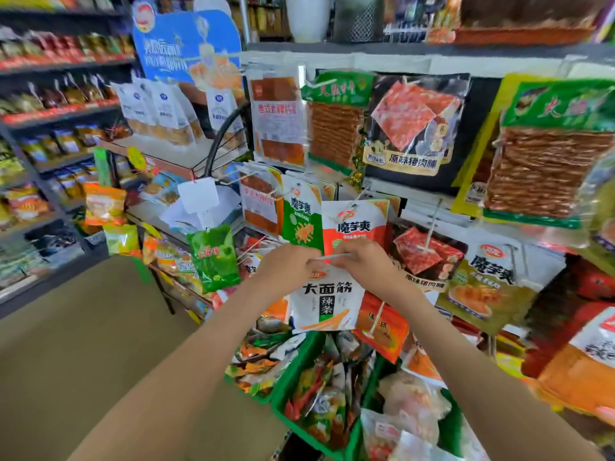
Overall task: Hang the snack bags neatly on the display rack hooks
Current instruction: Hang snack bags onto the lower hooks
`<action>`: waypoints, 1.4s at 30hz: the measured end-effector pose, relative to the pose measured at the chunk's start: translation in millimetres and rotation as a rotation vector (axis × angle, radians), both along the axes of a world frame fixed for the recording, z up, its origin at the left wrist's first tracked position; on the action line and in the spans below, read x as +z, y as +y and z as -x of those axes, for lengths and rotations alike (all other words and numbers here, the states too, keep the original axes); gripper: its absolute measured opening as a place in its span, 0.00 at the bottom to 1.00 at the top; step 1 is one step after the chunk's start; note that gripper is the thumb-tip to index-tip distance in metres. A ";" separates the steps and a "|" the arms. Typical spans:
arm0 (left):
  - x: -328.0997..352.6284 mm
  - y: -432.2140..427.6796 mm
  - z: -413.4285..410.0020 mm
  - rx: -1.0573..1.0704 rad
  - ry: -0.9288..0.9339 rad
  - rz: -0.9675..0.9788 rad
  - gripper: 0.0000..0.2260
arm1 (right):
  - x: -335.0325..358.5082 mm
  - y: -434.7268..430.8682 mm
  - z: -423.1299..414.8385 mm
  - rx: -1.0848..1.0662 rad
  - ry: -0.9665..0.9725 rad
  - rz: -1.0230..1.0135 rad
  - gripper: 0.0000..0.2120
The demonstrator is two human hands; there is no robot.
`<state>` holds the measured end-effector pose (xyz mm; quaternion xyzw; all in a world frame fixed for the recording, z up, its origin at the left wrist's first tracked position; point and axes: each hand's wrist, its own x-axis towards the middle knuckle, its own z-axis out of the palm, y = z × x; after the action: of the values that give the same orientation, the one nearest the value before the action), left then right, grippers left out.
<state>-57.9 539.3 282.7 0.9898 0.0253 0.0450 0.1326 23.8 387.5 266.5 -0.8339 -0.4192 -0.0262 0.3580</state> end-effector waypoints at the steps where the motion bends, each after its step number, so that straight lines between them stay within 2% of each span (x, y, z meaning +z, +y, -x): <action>1: -2.5 11.2 -6.9 -0.011 -0.011 -0.008 0.12 | -1.6 9.0 -4.1 -0.023 0.030 0.005 0.04; 4: -12.9 50.8 -26.5 -0.028 -0.033 0.002 0.11 | -9.5 37.0 -18.4 -0.152 0.120 -0.035 0.06; 10: -23.0 124.8 -58.6 -0.133 -0.003 0.023 0.11 | -27.6 68.5 -34.9 -0.602 0.315 -0.267 0.10; 18: -25.5 146.5 -95.9 -0.299 0.018 0.002 0.09 | -36.7 64.8 -46.2 -0.875 0.223 -0.147 0.11; 21: -31.3 138.7 -107.6 -0.360 0.002 0.000 0.09 | -40.7 45.8 -45.2 -0.960 0.263 -0.089 0.12; 25: -37.1 121.7 -115.4 -0.425 -0.042 0.031 0.10 | -49.7 6.0 -39.8 -1.132 0.383 -0.121 0.15; 27: -39.6 113.0 -116.5 -0.457 -0.048 0.084 0.10 | -49.7 -15.5 -38.0 -1.247 0.387 -0.123 0.15; 29: -42.9 104.3 -118.1 -0.471 -0.058 0.101 0.11 | -47.3 -36.3 -39.6 -1.330 0.357 -0.122 0.18; 31: -44.1 94.9 -120.4 -0.475 -0.056 0.131 0.12 | -43.2 -53.6 -44.7 -1.288 0.312 -0.101 0.24; 35: -43.3 74.3 -123.3 -0.458 -0.062 0.166 0.13 | -33.5 -74.3 -61.4 -0.995 0.334 -0.133 0.38; 37: -41.8 64.0 -123.2 -0.431 -0.072 0.184 0.12 | -27.8 -78.9 -70.3 -0.880 0.322 -0.043 0.44; 40: -41.9 49.2 -123.1 -0.383 -0.112 0.224 0.09 | -30.1 -88.6 -86.1 -0.755 0.319 0.120 0.43; 42: -43.9 39.5 -123.9 -0.381 -0.126 0.234 0.08 | -37.7 -95.9 -98.5 -0.736 0.274 0.133 0.35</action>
<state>66.0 578.7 238.8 0.9499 -0.1654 0.0774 0.2537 122.3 291.7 228.8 -0.9455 -0.0416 -0.0139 0.3227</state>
